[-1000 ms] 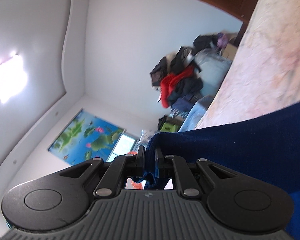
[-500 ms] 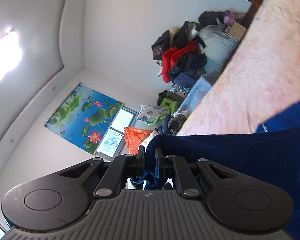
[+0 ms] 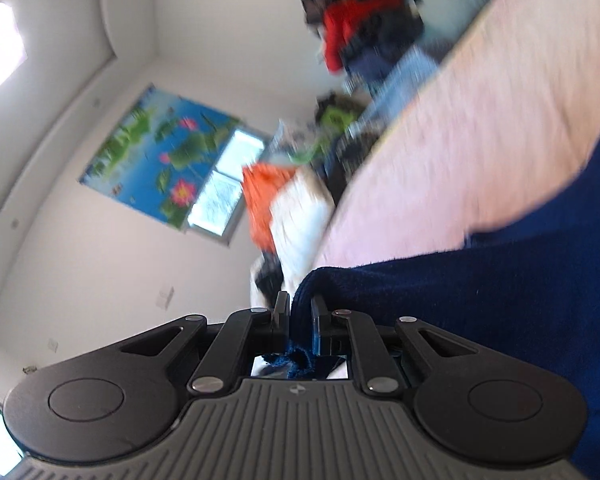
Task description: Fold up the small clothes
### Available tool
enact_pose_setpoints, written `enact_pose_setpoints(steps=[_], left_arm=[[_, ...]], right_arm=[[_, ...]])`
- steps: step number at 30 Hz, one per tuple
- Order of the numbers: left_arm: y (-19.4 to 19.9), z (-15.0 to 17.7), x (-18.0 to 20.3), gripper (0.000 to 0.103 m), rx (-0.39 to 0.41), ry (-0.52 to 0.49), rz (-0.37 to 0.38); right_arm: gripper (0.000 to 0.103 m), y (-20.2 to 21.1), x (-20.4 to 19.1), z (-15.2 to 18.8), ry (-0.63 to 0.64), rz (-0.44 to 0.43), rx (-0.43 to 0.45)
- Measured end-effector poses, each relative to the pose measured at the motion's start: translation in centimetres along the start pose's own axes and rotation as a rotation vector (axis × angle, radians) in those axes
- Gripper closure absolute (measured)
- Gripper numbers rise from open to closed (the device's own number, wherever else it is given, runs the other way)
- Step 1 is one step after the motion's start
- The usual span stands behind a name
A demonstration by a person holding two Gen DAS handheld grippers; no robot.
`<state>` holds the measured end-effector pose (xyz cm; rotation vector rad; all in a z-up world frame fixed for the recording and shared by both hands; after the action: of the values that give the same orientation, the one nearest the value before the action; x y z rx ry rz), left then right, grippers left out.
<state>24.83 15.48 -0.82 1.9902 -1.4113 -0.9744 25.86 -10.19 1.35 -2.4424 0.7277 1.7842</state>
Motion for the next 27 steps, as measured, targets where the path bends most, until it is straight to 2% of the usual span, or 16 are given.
enact_pose_setpoints(steps=[5,8,10,12,15,17,19,23,24,27], left_arm=[[0.0,3.8,-0.7,0.001,-0.047,-0.013,0.003],[0.2,5.2,-0.9,0.001,-0.069,-0.025,-0.003],[0.4,5.9,-1.4,0.001,-0.08,-0.018,-0.01],[0.7,6.7,-2.2,0.001,-0.082,-0.013,-0.017],[1.1,8.1,-3.8,0.001,-0.097,0.0,-0.043],[1.3,9.3,-4.9,0.001,-0.114,0.005,-0.047],[1.7,10.5,-6.1,0.001,-0.129,0.012,-0.058],[2.9,12.6,-9.4,0.001,-0.141,0.041,-0.096],[3.0,13.1,-10.2,0.001,-0.147,0.053,-0.101],[3.4,14.2,-12.3,0.001,-0.173,0.094,-0.124]], right_arm=[[0.087,-4.9,3.6,3.1,-0.058,0.049,-0.111],[0.081,-6.3,5.7,4.2,-0.075,0.12,-0.148],[0.033,-7.3,6.6,5.1,-0.073,0.183,-0.19],[0.034,-7.5,6.6,5.9,-0.05,0.196,-0.208],[0.035,-5.4,4.4,6.0,0.034,0.21,-0.146],[0.035,-4.3,3.6,5.9,0.028,0.197,-0.143],[0.035,-4.2,3.6,5.6,-0.005,0.182,-0.154],[0.032,-6.7,6.0,6.5,-0.006,0.308,-0.222],[0.034,-6.7,5.3,6.9,0.025,0.305,-0.22],[0.034,-6.4,2.6,8.6,0.1,0.276,-0.242]])
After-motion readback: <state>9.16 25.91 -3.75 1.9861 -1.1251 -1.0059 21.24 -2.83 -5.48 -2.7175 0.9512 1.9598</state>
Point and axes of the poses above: each gripper's, at about its wrist camera, not at the fingertips, and y roughly against the way its jaws point, x to its right, z to its underside, the point moved 9 cm from there along -y, roughly the way its jaws point, and after that the axes turned 15 degrees about -x, right-handed, at the moved point
